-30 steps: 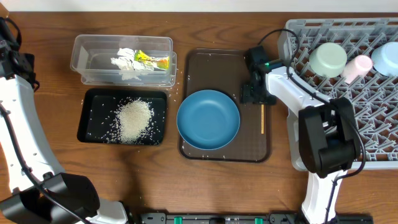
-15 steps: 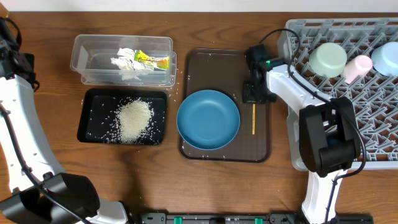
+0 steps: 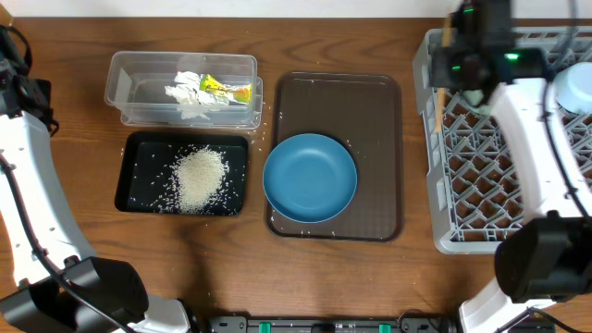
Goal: Sort waste into correct bins and load items into the dishwasher rack
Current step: 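Carry the wooden stick right into the rack's left edge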
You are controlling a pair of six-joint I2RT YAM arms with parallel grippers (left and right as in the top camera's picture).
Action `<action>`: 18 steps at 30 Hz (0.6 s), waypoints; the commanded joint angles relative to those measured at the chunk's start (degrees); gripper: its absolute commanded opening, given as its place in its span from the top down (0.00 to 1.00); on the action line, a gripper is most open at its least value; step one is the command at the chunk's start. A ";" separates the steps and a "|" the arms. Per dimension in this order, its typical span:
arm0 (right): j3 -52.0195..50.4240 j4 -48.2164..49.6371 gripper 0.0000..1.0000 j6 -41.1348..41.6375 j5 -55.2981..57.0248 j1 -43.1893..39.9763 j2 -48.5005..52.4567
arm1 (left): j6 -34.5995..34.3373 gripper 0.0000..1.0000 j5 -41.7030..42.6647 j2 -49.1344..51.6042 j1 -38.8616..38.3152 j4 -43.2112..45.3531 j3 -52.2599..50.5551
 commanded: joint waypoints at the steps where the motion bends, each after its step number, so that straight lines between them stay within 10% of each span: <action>1: -0.11 0.07 0.99 -8.92 -0.15 -3.76 1.09 | 0.52 0.08 -0.52 0.04 0.09 -0.35 0.11; 7: -0.28 1.03 0.96 -14.36 -5.51 -7.52 3.54 | 0.52 0.08 -0.52 0.04 0.09 -0.35 0.11; 12: -0.28 1.25 0.52 -14.29 -7.65 -7.82 6.03 | 0.52 0.08 -0.55 0.04 0.09 -0.35 0.11; 18: -0.28 1.36 0.34 -10.86 -8.11 -7.17 7.02 | 0.52 0.08 -0.52 0.04 0.09 -0.35 0.11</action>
